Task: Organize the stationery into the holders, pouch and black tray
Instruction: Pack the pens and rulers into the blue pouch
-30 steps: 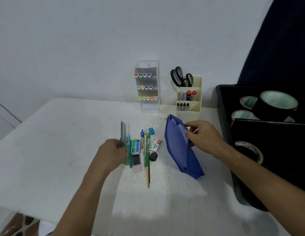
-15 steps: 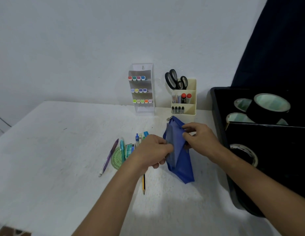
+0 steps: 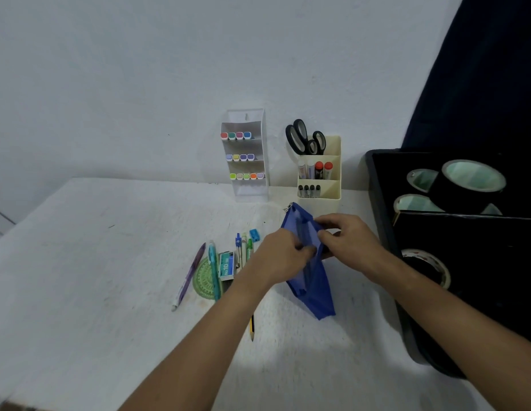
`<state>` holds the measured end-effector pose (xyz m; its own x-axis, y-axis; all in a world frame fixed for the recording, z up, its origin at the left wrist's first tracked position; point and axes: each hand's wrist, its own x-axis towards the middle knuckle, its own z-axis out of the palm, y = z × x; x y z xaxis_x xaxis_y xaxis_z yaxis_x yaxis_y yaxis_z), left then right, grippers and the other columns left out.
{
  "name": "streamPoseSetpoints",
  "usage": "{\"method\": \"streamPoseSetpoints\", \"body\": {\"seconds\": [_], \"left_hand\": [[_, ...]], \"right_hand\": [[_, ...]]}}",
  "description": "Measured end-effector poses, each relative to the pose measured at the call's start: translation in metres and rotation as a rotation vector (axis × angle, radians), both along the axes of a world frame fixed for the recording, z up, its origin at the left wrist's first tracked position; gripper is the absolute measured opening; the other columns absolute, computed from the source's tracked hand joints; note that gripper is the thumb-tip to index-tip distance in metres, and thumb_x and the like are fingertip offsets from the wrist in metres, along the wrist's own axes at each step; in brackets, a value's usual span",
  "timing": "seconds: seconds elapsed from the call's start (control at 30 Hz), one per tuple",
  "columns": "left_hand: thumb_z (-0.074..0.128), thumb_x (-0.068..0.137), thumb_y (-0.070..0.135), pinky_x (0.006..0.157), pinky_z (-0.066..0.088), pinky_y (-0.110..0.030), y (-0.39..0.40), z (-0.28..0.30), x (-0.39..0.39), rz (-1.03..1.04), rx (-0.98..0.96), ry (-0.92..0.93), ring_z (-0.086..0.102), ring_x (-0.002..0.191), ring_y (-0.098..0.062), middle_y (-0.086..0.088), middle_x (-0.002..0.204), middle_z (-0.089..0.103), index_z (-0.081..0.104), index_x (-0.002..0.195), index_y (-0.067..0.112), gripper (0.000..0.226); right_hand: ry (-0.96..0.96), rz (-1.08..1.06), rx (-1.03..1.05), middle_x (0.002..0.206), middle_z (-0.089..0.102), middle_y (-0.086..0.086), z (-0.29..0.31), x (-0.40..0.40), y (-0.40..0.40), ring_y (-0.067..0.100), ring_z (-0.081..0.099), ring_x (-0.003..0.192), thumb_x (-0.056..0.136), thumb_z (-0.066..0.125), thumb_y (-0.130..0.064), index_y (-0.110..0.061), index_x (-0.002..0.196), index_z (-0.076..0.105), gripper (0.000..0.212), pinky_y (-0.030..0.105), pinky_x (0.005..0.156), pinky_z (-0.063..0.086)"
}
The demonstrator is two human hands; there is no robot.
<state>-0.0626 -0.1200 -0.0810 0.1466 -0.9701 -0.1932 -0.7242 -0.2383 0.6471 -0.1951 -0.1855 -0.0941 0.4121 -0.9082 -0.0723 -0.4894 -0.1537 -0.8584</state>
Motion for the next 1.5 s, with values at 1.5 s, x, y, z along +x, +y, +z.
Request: {"method": "streamPoseSetpoints", "body": {"seconds": [1.5], "left_hand": [[0.063,0.084,0.022,0.068,0.061,-0.034,0.011,0.052,0.05,0.252,0.031,0.013,0.072,0.063,-0.023,-0.011,0.068,0.073,0.072,0.085,0.006,0.018]], "right_hand": [[0.112,-0.028,0.085,0.112,0.056,0.0,0.005,0.002,0.005,0.018,0.062,0.084,0.098,0.048,-0.022,-0.016,0.135,0.048,0.037,0.024,0.055,0.056]]}}
